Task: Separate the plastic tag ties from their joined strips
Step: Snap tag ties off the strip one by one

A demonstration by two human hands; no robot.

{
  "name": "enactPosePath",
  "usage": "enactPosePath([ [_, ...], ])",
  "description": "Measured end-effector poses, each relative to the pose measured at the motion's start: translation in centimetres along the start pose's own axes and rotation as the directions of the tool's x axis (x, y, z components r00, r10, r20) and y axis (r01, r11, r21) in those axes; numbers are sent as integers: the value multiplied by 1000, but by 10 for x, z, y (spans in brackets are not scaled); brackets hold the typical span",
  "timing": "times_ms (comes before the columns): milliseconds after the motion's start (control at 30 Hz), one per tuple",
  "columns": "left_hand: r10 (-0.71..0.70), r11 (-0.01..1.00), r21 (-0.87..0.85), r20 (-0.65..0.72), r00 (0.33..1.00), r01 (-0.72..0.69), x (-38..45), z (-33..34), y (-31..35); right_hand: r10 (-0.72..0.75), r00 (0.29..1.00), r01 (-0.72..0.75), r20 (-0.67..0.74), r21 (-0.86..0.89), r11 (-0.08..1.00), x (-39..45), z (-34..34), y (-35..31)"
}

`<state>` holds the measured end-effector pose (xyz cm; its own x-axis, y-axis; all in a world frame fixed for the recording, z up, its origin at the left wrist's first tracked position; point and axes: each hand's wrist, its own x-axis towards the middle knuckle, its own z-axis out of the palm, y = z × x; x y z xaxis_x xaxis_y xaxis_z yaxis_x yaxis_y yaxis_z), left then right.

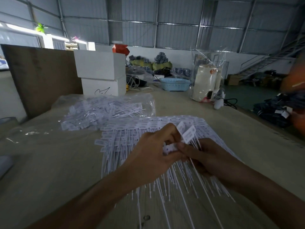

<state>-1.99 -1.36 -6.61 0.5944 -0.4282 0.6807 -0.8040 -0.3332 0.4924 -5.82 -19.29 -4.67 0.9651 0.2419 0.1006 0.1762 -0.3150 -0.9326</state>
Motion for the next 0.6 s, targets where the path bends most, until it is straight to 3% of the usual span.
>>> enactPosePath([
  [167,54,998,-37,53,997,-52,0,-5,-4,37,997,-33,-65,63,997,1,-4,2],
  [467,-40,986,163,43,998,33,-2,-2,-6,44,990,-8,-133,255,967,3,-6,9],
  [600,-65,977,206,7,998,63,-4,0,2,-62,987,75,-151,82,994,2,-3,10],
])
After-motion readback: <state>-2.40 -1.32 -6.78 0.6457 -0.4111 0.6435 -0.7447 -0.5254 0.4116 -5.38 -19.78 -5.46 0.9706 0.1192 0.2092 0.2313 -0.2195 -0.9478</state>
